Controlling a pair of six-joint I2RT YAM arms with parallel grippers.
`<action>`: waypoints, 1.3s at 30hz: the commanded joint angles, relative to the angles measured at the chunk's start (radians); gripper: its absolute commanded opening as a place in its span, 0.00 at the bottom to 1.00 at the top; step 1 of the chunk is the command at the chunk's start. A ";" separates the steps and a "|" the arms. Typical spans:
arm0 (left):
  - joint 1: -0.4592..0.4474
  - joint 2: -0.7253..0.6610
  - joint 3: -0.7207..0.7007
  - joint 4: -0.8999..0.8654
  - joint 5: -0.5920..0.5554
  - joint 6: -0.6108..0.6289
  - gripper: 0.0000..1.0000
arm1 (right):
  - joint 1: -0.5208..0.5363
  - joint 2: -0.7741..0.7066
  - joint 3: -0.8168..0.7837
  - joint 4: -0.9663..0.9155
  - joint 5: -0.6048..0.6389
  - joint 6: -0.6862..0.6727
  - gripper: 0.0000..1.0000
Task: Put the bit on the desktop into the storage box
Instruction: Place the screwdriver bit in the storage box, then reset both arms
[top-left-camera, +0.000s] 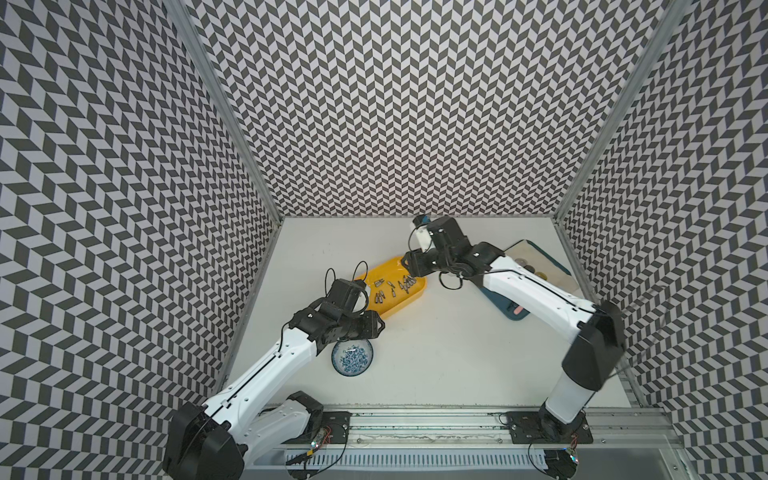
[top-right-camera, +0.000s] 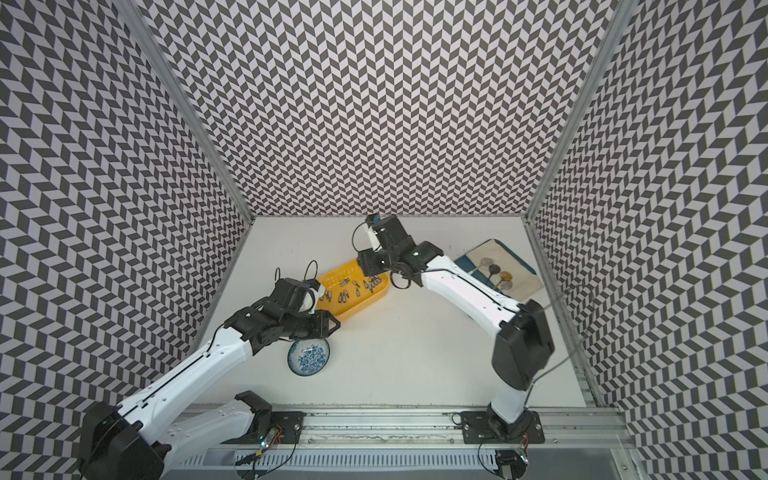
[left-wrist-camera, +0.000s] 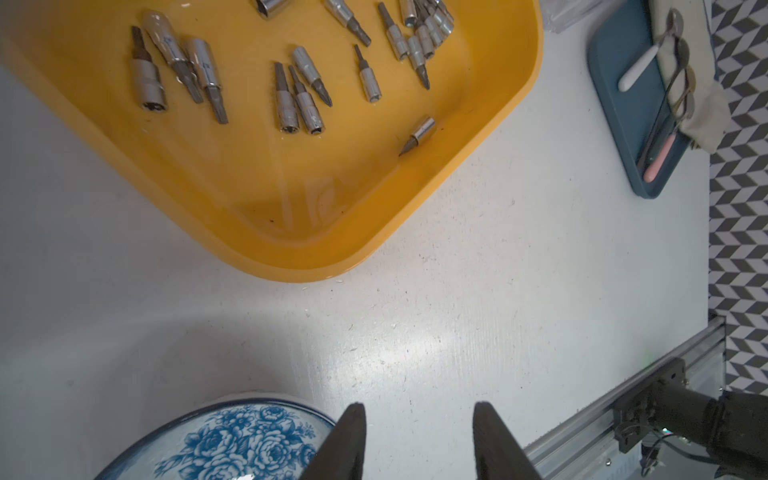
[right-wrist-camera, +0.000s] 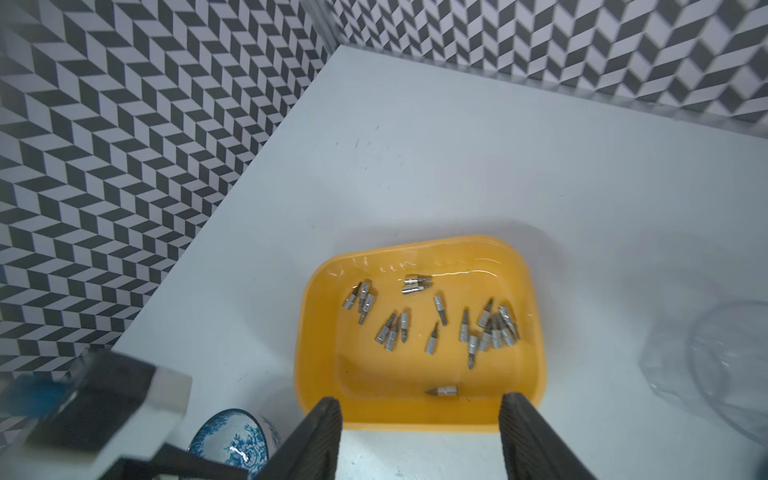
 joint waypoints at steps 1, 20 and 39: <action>0.029 0.021 0.051 0.019 -0.030 0.060 0.51 | -0.050 -0.177 -0.150 0.135 0.110 0.007 0.68; 0.364 0.055 -0.006 0.327 -0.300 0.196 1.00 | -0.131 -0.869 -1.085 0.901 0.619 -0.226 0.99; 0.406 0.172 -0.615 1.720 -0.708 0.380 1.00 | -0.477 -0.507 -1.142 1.209 0.432 -0.179 0.99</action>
